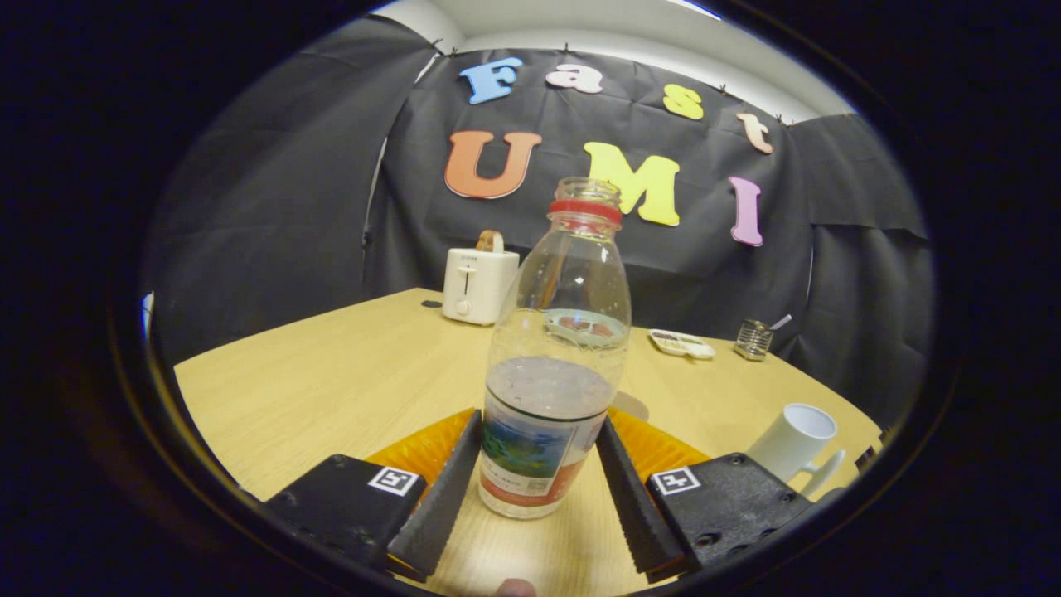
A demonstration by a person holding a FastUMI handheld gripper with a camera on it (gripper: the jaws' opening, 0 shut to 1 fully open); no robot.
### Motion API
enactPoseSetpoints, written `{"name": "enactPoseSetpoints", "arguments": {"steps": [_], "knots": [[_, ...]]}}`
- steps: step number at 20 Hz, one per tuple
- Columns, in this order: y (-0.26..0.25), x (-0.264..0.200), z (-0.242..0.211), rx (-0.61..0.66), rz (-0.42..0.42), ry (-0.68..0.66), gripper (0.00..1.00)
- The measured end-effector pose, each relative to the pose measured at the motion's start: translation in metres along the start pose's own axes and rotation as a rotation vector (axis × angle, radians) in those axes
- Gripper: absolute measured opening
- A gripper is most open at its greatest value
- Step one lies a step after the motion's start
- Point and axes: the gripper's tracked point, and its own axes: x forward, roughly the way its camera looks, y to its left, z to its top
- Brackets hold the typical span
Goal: Take the bottle from table, then pour the juice into the cup, finally place the bottle on the coaster
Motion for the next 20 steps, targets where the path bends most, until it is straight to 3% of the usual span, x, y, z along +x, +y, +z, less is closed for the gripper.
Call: {"name": "enactPoseSetpoints", "arguments": {"steps": [5,12,20], "knots": [[-0.026,-0.022,0.028,0.133,0.007,-0.044,0.79],[-0.070,-0.047,0.077,0.501,0.081,-0.101,0.77],[-0.096,-0.052,0.071,0.926,0.178,-0.077,0.76]]}}
